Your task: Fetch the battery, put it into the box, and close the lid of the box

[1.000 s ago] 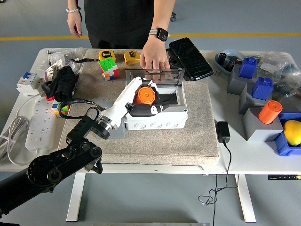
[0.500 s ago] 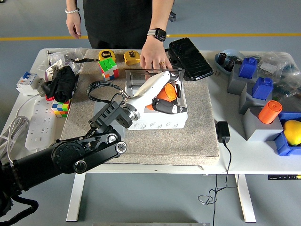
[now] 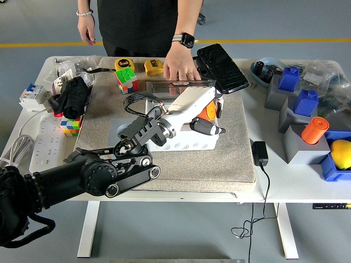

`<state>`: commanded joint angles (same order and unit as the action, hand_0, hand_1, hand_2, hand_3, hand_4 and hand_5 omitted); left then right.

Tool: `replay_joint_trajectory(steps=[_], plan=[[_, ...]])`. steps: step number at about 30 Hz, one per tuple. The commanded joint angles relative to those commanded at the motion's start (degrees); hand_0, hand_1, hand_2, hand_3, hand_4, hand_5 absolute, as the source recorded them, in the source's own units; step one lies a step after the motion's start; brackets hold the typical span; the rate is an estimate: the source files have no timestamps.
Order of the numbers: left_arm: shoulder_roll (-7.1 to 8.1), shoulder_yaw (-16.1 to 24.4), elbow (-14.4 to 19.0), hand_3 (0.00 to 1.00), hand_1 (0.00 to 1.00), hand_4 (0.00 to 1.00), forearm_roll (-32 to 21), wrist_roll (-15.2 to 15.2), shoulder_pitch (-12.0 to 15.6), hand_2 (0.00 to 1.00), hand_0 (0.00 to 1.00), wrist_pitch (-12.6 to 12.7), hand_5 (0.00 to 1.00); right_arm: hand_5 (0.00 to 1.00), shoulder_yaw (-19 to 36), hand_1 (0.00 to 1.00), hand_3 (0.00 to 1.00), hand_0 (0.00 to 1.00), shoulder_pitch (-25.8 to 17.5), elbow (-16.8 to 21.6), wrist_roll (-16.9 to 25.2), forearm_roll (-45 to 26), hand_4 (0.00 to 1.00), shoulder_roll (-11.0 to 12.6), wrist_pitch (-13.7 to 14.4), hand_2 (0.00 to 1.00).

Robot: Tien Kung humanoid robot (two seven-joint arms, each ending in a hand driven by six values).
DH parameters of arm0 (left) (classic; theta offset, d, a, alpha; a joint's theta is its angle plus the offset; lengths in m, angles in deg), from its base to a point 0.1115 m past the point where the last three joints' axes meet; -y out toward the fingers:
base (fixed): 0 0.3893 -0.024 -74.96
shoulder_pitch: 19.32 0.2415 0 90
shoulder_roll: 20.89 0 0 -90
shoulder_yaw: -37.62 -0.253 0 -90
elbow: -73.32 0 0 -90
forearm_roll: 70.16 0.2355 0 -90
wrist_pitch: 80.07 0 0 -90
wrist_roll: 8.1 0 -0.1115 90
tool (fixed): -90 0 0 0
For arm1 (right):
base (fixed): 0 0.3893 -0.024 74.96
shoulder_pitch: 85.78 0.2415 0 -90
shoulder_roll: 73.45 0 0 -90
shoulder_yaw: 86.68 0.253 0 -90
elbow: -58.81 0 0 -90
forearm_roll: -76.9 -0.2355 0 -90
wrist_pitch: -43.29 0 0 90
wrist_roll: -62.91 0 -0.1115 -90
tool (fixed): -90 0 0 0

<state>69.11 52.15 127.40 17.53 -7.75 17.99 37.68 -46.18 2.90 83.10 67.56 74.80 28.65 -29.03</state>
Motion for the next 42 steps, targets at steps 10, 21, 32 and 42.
replay_joint_trajectory(steps=[10, 21, 32, 42], plan=[[0.0, -2.98, -5.74, 0.337, 0.155, 0.998, -1.99, 1.75, -2.18, 0.153, 0.218, 0.05, 0.311, 0.569, 0.13, 0.601, 0.543, 0.59, 0.01, 0.22, 0.06, 0.43, 0.979, -0.07, 0.14, 0.59], [0.0, -4.16, -9.06, 0.511, 0.262, 0.998, -7.2, 2.16, -2.33, 0.281, 0.282, 0.03, 0.292, 0.567, 0.39, 0.601, 0.544, 0.591, 0.17, 0.43, 0.18, 0.67, 0.979, -0.09, 0.26, 0.59], [0.0, -4.29, -9.52, 0.563, 0.517, 0.998, -8.2, 3.52, -2.01, 0.458, 0.39, -0.01, 0.322, 0.566, 0.27, 0.601, 0.543, 0.59, 0.14, 0.5, 0.35, 0.69, 0.978, -0.1, 0.39, 0.589], [0.0, -3.75, -9.34, 0.57, 0.517, 0.998, -8.32, 4.31, -1.9, 0.455, 0.395, 0.29, 0.333, 0.567, 0.47, 0.601, 0.543, 0.59, 0.25, 0.51, 0.36, 0.72, 0.978, -0.1, 0.49, 0.59]])
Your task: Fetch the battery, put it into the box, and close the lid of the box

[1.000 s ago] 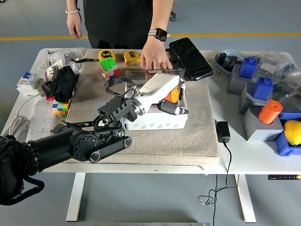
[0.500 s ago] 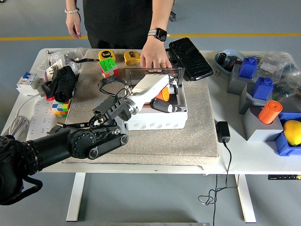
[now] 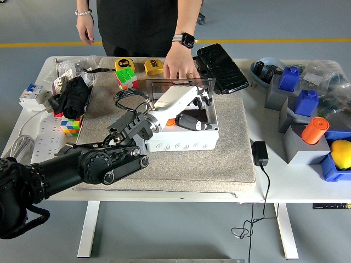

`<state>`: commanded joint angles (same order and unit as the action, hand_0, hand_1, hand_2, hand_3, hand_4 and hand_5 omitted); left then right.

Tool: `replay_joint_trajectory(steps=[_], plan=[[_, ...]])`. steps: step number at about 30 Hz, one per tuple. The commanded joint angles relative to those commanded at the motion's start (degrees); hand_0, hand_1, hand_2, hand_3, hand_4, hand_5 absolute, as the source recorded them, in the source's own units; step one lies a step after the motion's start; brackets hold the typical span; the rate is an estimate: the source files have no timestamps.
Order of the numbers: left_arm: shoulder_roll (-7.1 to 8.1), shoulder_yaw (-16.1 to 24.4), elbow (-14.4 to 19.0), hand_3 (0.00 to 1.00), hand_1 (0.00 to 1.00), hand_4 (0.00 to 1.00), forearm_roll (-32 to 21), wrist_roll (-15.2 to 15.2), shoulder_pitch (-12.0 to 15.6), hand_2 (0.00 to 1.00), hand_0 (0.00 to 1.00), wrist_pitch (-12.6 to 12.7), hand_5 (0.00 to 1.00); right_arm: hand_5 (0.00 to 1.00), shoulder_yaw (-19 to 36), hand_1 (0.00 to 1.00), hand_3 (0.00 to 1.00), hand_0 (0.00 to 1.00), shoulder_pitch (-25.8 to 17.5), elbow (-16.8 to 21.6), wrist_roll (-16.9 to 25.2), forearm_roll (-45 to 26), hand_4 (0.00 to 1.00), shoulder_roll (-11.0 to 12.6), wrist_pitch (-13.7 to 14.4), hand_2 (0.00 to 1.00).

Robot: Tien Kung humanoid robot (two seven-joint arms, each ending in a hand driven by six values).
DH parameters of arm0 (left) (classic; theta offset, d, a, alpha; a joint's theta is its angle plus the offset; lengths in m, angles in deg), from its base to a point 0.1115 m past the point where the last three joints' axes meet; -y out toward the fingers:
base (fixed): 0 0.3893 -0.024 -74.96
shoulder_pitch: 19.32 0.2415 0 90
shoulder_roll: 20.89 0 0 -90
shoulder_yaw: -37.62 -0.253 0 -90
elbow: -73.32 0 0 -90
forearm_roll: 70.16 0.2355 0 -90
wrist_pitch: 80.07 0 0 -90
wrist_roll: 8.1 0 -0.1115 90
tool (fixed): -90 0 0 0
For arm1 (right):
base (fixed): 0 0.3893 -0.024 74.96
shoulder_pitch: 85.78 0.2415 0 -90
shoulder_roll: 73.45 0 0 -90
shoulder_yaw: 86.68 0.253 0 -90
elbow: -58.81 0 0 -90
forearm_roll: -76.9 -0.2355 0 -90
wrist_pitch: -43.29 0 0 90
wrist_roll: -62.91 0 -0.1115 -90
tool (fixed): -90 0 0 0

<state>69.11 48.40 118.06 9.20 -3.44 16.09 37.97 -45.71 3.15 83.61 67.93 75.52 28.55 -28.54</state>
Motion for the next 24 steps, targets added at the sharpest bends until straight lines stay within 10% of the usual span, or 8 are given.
replay_joint_trajectory(steps=[15, 24], plan=[[0.0, 8.85, 11.61, 0.519, 0.512, 0.998, 3.57, -0.21, 4.21, 0.45, 0.381, -1.2, 0.358, 0.567, 0.56, 0.6, 0.543, 0.59, -0.12, -0.14, 0.02, 0.0, 0.977, -0.21, -0.09, 0.588], [6.48, 15.94, 21.44, 0.5, 0.504, 0.998, 4.95, -0.28, 10.89, 0.471, 0.379, -2.52, 0.382, 0.565, 1.38, 0.6, 0.544, 0.59, -0.3, -0.05, 0.26, 0.32, 0.978, -0.24, -0.05, 0.589]])
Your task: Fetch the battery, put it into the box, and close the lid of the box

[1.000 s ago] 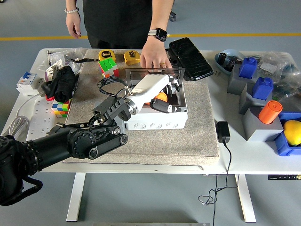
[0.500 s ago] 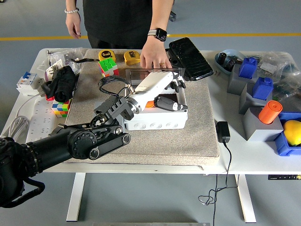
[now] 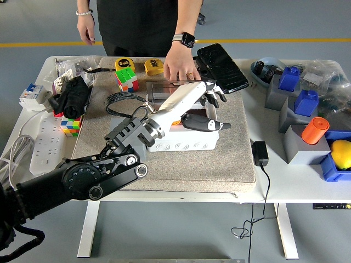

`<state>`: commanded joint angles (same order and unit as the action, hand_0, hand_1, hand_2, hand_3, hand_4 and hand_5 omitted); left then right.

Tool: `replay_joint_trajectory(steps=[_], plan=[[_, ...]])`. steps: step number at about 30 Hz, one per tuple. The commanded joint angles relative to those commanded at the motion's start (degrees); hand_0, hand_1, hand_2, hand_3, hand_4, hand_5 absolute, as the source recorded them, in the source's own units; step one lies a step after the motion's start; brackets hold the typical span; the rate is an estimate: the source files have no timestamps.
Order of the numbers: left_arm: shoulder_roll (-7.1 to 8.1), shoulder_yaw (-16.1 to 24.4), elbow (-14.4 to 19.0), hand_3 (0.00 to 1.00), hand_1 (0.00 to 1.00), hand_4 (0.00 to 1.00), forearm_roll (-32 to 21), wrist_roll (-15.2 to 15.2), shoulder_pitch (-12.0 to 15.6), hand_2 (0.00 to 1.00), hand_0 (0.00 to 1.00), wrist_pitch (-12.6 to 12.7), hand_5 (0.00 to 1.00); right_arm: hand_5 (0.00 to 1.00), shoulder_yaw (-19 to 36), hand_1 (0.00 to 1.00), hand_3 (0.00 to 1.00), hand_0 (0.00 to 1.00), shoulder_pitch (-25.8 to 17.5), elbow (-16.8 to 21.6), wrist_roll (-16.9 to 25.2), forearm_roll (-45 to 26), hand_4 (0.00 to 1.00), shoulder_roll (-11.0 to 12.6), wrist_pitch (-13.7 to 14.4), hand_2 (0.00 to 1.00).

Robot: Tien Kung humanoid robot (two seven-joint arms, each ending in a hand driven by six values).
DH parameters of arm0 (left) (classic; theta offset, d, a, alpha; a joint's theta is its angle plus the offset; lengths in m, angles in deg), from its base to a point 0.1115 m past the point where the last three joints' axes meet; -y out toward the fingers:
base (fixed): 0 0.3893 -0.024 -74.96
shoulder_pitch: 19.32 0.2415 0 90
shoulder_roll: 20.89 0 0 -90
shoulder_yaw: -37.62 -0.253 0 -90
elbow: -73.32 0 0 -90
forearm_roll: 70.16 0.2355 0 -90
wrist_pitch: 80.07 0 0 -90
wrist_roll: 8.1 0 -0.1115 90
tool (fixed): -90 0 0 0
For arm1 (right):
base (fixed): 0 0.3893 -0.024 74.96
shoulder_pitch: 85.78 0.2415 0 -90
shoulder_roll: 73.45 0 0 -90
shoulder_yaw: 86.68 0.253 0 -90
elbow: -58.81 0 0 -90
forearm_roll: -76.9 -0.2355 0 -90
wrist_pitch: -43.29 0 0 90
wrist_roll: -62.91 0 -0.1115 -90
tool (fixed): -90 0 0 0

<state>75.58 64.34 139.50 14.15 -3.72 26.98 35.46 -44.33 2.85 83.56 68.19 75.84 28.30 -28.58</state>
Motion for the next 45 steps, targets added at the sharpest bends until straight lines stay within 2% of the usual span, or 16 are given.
replay_joint_trajectory(steps=[1, 5, 14, 18, 23, 28, 32, 39, 45], plan=[[1.03, 1.21, 1.13, 0.503, 0.51, 0.973, 0.24, -0.04, 1.02, 0.485, 0.378, -0.03, 0.371, 0.566, 0.03, 0.6, 0.543, 0.59, -0.03, -0.01, 0.02, 0.0, 0.977, -0.01, -0.02, 0.588], [4.47, 4.43, 4.29, 0.503, 0.51, 0.973, 1.38, 0.01, 4.45, 0.485, 0.378, 0.09, 0.371, 0.566, 0.35, 0.6, 0.543, 0.59, -0.08, -0.04, 0.05, 0.06, 0.977, -0.08, -0.13, 0.588], [11.11, 7.47, 6.85, 0.504, 0.507, 0.978, 2.78, -0.76, 9.04, 0.475, 0.376, -0.07, 0.378, 0.566, 0.56, 0.6, 0.543, 0.59, -0.15, -0.12, -0.02, 0.15, 0.978, -0.1, -0.37, 0.588], [12.97, 7.27, 6.52, 0.504, 0.507, 0.978, 3.23, -1.06, 9.88, 0.475, 0.376, -0.12, 0.378, 0.566, 0.67, 0.6, 0.543, 0.59, 0.0, -0.03, 0.01, 0.25, 0.978, 0.02, -0.27, 0.588], [14.06, 6.49, 5.68, 0.503, 0.513, 0.998, 3.55, -2.43, 10.33, 0.479, 0.375, -1.15, 0.385, 0.566, 0.6, 0.6, 0.543, 0.59, 0.06, -0.01, 0.02, 0.23, 0.977, 0.07, -0.22, 0.589], [13.66, 5.23, 5.37, 0.504, 0.518, 0.981, 4.11, -3.6, 10.29, 0.487, 0.375, -2.29, 0.379, 0.566, 0.3, 0.601, 0.544, 0.59, -0.04, -0.08, -0.05, 0.15, 0.978, 0.05, -0.32, 0.589], [12.39, 4.23, 5.33, 0.505, 0.518, 0.972, 3.83, -3.72, 9.72, 0.49, 0.374, -2.36, 0.377, 0.566, 0.21, 0.6, 0.543, 0.59, -0.1, -0.03, -0.03, 0.14, 0.977, 0.12, -0.26, 0.588], [8.83, 2.26, 3.4, 0.506, 0.519, 0.97, 3.31, -4.48, 6.89, 0.49, 0.375, -2.87, 0.378, 0.567, 0.22, 0.6, 0.543, 0.59, 0.03, 0.02, -0.05, 0.16, 0.979, 0.15, -0.23, 0.589], [4.49, 0.24, -0.08, 0.507, 0.519, 0.968, 2.29, -4.48, 3.73, 0.491, 0.374, -2.93, 0.377, 0.567, 0.05, 0.6, 0.543, 0.59, 0.06, -0.05, -0.2, 0.04, 0.979, 0.12, -0.25, 0.589]])
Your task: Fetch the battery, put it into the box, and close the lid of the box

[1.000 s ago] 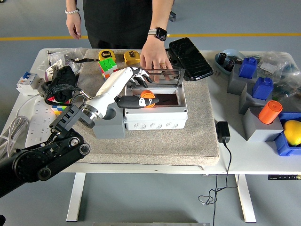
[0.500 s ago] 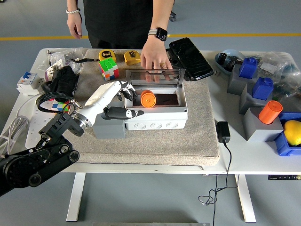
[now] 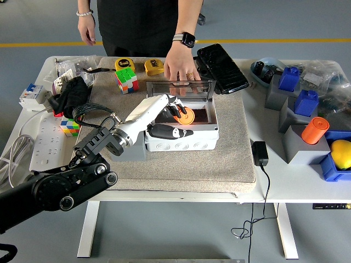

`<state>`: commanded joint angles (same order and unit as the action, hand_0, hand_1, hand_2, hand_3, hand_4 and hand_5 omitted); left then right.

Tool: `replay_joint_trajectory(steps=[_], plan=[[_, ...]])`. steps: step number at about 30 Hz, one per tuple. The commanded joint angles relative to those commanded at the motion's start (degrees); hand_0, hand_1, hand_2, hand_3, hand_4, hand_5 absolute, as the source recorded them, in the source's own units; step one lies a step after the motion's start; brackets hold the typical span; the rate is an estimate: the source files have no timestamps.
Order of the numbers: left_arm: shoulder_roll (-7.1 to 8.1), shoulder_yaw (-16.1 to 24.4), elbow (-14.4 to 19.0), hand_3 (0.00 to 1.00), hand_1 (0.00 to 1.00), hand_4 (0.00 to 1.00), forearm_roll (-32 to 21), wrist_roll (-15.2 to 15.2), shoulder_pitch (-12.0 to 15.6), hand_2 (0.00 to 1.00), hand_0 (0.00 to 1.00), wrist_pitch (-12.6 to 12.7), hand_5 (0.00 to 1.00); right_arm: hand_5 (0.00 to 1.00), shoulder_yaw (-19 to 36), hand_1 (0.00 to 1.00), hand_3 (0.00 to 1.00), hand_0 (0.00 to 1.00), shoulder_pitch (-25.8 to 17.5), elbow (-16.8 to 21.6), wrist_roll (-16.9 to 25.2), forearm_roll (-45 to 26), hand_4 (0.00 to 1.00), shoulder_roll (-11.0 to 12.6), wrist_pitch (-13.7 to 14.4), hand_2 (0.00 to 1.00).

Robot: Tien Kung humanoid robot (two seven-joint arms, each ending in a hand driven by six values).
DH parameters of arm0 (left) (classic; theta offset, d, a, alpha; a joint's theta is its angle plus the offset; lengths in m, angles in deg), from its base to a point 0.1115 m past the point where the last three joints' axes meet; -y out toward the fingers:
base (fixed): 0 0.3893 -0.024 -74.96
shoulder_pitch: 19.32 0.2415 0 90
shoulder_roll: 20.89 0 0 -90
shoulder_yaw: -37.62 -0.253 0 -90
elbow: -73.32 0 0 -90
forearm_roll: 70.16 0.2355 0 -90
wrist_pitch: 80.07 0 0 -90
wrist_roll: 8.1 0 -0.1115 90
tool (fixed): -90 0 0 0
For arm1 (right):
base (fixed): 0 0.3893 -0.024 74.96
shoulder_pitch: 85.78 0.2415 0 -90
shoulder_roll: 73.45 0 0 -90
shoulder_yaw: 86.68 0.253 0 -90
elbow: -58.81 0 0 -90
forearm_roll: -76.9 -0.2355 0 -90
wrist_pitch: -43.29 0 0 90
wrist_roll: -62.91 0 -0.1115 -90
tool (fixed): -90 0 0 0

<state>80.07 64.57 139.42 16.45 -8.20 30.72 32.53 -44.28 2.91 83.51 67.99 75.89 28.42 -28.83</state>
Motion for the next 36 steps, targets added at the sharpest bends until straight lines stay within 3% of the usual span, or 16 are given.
replay_joint_trajectory(steps=[11, 14, 22, 27, 36], plan=[[-8.4, -2.57, -4.38, 0.509, 0.519, 0.966, -6.88, 1.78, -4.36, 0.493, 0.374, 0.29, 0.382, 0.567, -0.87, 0.6, 0.543, 0.59, 0.31, 0.06, 0.05, -0.24, 0.979, -0.09, 0.01, 0.589], [-9.26, -2.46, -4.18, 0.509, 0.519, 0.966, -7.48, 2.11, -4.92, 0.493, 0.374, 0.31, 0.382, 0.567, -0.87, 0.6, 0.543, 0.59, 0.37, 0.09, 0.07, -0.25, 0.979, -0.11, 0.03, 0.589], [-8.12, 1.78, -0.67, 0.523, 0.545, 0.966, -7.49, 4.51, -5.24, 0.509, 0.399, 2.08, 0.388, 0.568, -0.71, 0.601, 0.543, 0.591, 0.15, 0.02, -0.07, -0.25, 0.979, -0.06, 0.02, 0.589], [-6.91, 4.58, -0.04, 0.523, 0.545, 0.966, -6.74, 4.32, -4.6, 0.509, 0.399, 1.87, 0.388, 0.568, -0.6, 0.601, 0.543, 0.591, 0.16, 0.13, 0.08, -0.21, 0.979, -0.12, 0.08, 0.589], [-4.35, 3.44, 0.33, 0.52, 0.537, 0.968, -6.5, 3.93, -2.32, 0.507, 0.399, 1.38, 0.397, 0.568, -0.46, 0.601, 0.542, 0.59, 0.1, 0.1, 0.09, -0.2, 0.978, -0.19, 0.04, 0.589]])
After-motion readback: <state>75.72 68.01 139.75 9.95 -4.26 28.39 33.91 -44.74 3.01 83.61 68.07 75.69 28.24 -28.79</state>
